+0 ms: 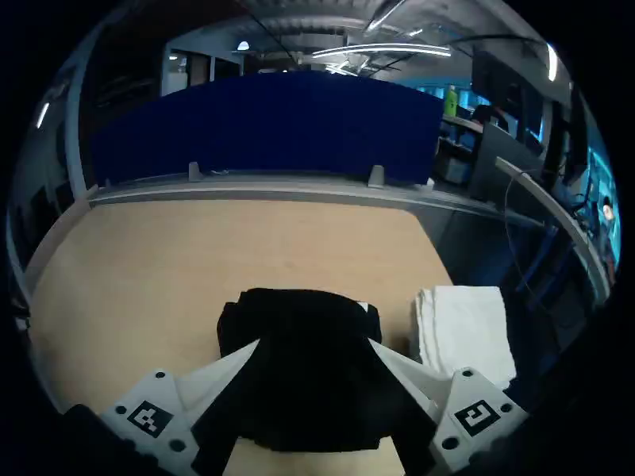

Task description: Fold towel

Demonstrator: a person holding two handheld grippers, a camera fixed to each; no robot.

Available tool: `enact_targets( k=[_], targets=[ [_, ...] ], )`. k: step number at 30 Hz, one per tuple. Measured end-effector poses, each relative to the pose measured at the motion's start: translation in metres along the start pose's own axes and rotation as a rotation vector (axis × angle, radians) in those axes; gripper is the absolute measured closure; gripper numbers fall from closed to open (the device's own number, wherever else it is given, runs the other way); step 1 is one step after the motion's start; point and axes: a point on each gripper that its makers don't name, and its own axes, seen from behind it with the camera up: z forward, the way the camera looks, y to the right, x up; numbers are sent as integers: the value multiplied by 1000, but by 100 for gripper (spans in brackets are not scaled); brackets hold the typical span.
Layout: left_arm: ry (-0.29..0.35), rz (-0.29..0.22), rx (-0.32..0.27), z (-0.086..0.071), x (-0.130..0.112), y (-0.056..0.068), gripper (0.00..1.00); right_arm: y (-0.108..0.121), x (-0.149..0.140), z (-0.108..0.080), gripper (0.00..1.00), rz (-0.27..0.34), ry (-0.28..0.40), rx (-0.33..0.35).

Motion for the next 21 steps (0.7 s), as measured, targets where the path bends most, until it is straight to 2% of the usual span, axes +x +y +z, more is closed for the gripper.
enact_targets(
  k=[9,21],
  targets=[
    [-1,-8,12,1,-2,-3,7,-11,7,24,14,-49,-23,30],
    [-5,-21,40,1,-4,-12,6,3,-15,61,14,-54,-120,27]
  ],
)
